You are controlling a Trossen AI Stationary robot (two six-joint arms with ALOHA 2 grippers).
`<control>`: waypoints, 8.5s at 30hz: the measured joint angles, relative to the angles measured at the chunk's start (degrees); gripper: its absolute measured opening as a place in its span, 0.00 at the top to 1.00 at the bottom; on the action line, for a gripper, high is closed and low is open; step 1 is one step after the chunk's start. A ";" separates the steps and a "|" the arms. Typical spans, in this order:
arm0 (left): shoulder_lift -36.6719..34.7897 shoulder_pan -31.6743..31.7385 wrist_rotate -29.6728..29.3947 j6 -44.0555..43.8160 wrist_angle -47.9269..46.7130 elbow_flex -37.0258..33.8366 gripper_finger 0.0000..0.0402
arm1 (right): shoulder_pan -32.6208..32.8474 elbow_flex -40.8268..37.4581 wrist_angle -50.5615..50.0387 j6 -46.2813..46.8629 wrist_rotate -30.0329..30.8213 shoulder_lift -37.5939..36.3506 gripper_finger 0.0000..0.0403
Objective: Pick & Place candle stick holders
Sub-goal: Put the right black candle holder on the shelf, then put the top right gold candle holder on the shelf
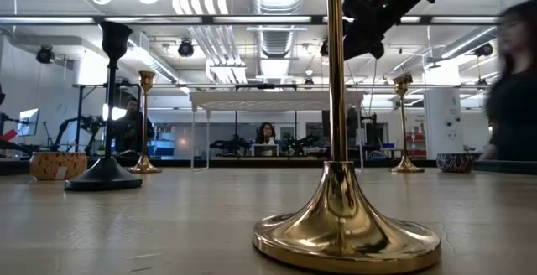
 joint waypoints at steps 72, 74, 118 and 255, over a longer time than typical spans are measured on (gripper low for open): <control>-0.02 0.02 -0.79 -0.39 0.14 0.00 0.90 | 0.00 1.31 -3.52 0.96 0.02 0.04 0.97; -0.02 0.02 -0.79 -0.38 0.12 0.00 0.90 | 0.00 1.31 -3.54 1.05 0.02 0.04 0.95; -0.02 0.00 -0.79 1.05 -0.28 0.00 0.90 | -2.01 3.04 -26.53 0.14 4.92 -14.58 0.44; -0.02 0.00 -0.79 2.31 -1.79 0.00 0.90 | -29.35 24.57 -3.56 -32.88 -62.07 24.65 0.98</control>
